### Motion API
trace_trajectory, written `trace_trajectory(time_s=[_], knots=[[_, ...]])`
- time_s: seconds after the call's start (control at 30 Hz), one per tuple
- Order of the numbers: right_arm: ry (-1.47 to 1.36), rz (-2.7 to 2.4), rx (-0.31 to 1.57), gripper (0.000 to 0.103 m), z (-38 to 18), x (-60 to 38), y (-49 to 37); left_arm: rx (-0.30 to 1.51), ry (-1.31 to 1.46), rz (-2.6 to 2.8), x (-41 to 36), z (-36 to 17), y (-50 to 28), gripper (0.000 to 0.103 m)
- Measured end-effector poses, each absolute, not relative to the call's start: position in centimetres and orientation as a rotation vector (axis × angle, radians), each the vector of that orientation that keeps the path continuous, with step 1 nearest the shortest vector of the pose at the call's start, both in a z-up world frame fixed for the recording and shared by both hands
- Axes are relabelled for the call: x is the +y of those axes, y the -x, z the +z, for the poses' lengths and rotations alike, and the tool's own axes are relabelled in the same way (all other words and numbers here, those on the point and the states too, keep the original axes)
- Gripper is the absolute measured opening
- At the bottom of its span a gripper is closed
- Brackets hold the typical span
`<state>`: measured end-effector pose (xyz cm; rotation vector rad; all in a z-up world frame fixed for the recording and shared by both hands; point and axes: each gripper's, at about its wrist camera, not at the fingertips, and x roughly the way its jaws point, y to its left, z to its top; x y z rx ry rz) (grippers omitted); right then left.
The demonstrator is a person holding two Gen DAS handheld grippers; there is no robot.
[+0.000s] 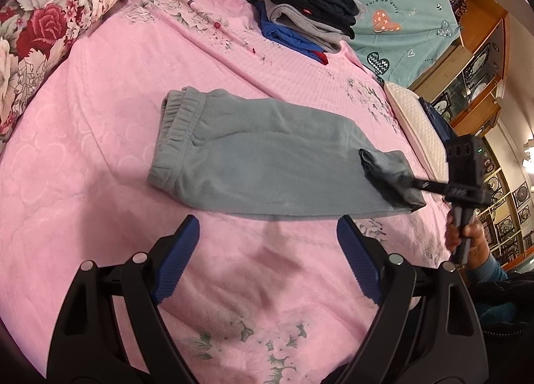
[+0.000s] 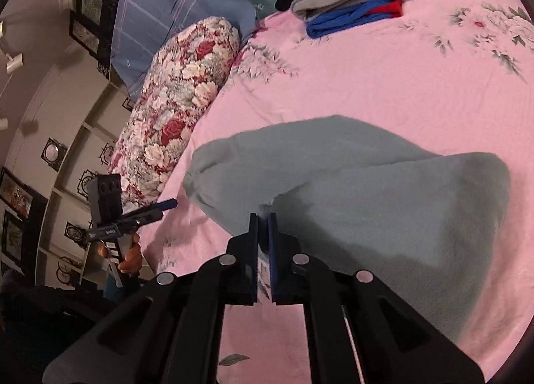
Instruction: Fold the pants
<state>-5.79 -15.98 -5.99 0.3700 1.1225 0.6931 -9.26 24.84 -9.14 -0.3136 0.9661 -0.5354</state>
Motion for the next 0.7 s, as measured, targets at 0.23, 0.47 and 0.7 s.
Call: trace_trajectory(time_s=[0.23, 0.47, 0.7], knots=[[-0.211, 0.685, 1.210, 0.056, -6.7, -13.9, 6.2, 0.953, 0.323, -0.503, 25.9, -8.6, 9.9, 0.086], [-0.280, 0.680, 1.191, 0.058, -6.4, -15.0, 1.9, 0.944, 0.323, -0.485, 26.1, -8.2, 10.4, 0.086], [-0.136, 0.509, 1.134, 0.057, -7.5, -13.0, 0.5, 0.940, 0.376, -0.446, 27.4, -8.1, 10.8, 0.086]])
